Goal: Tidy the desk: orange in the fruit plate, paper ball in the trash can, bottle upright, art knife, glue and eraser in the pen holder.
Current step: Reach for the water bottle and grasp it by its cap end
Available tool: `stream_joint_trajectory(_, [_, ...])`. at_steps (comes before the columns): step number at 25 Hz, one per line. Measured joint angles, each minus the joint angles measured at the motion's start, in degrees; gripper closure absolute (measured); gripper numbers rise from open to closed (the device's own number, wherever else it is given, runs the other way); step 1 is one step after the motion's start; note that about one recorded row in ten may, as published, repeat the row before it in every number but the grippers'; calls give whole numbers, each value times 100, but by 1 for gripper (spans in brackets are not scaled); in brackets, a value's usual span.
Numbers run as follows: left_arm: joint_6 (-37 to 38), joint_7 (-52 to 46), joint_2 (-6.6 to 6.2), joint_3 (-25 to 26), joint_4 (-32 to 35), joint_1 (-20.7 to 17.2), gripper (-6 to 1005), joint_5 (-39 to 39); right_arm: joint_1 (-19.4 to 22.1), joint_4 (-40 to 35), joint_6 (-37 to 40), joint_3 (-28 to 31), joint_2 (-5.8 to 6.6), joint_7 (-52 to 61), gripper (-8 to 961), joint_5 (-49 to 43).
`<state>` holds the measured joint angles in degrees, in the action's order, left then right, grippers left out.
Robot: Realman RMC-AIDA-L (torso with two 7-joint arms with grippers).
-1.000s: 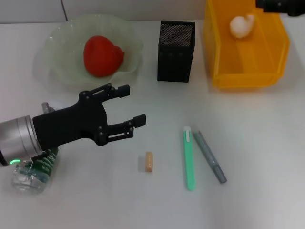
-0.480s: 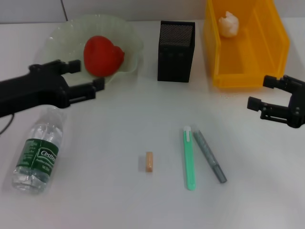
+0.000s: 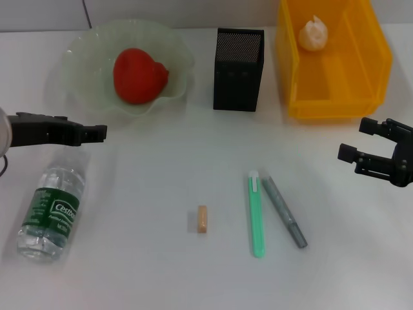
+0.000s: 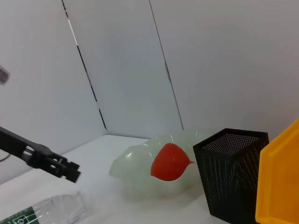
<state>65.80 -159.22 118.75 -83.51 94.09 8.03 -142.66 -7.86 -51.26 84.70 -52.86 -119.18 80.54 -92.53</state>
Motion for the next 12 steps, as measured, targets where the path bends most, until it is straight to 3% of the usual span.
stream_joint_trajectory(5, [-142, -68, 4, -62, -444, 289, 199, -288, 27, 14, 4, -3, 0, 1, 106, 0])
stream_joint_trajectory(12, [-111, -175, 7, -80, -676, 416, 199, -525, 38, 53, -19, -5, 0, 17, 106, -7])
